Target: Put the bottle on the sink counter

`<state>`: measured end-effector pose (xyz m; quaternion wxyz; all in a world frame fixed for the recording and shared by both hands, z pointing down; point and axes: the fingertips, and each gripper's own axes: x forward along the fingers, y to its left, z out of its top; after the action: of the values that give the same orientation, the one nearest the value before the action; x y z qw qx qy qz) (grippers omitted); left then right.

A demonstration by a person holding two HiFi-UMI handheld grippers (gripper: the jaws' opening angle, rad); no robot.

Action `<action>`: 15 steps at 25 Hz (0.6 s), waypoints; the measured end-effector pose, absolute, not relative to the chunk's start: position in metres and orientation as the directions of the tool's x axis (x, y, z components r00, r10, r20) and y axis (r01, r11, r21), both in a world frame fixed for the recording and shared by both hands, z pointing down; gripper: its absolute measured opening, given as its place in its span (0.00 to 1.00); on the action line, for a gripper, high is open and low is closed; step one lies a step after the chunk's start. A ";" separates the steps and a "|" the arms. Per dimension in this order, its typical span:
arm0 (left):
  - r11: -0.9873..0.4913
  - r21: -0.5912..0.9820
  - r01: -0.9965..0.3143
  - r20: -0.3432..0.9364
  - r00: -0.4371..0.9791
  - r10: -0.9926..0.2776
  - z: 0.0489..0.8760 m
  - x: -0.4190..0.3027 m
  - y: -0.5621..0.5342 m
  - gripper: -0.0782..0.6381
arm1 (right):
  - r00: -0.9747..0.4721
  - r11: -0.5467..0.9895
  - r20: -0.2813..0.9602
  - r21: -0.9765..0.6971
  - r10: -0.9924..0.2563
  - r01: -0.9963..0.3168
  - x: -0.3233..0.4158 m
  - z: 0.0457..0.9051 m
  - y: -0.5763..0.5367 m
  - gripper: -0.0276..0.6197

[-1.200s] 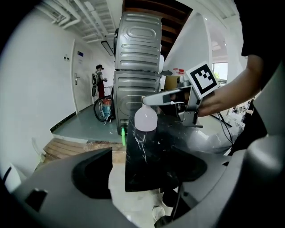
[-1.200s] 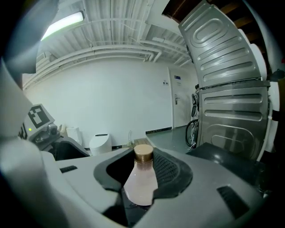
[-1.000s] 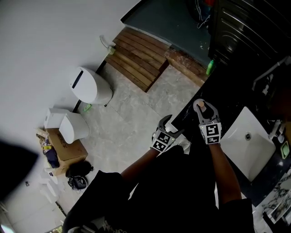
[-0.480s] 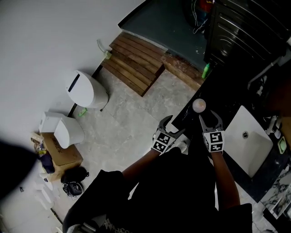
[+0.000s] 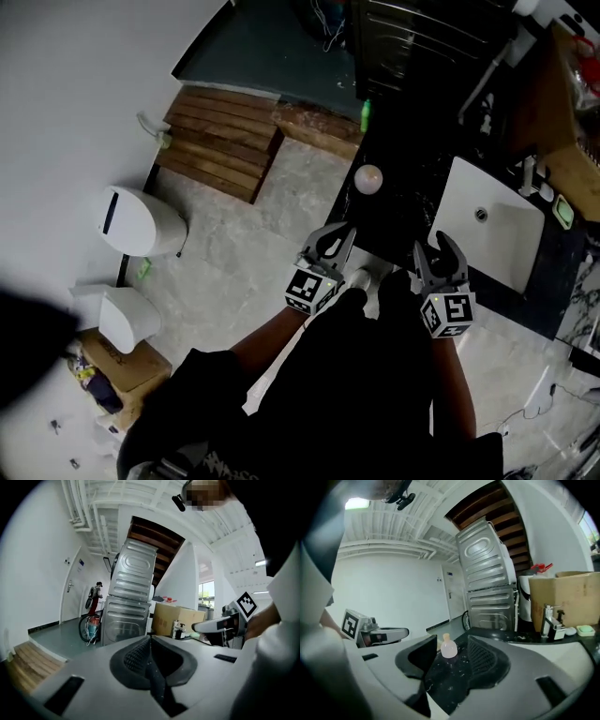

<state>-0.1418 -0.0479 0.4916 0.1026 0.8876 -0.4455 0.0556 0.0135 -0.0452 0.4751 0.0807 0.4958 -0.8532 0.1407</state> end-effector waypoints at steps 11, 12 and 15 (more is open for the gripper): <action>-0.769 0.062 -0.636 0.140 0.768 -0.624 0.441 -0.052 0.065 0.13 | -0.271 0.251 0.193 -0.122 -0.943 -0.960 0.076 0.430 0.089 0.14; -0.770 0.081 -0.633 0.136 0.772 -0.620 0.438 -0.047 0.081 0.13 | -0.270 0.249 0.185 -0.129 -0.945 -0.960 0.080 0.428 0.107 0.12; -0.738 0.132 -0.662 0.133 0.749 -0.649 0.428 -0.038 0.127 0.13 | -0.281 0.256 0.185 -0.148 -0.942 -0.955 0.091 0.424 0.163 0.11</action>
<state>-0.0382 0.1266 0.4280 0.0857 0.9313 -0.3519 0.0390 0.0909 0.1632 0.4242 0.0293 0.5990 -0.7918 0.1155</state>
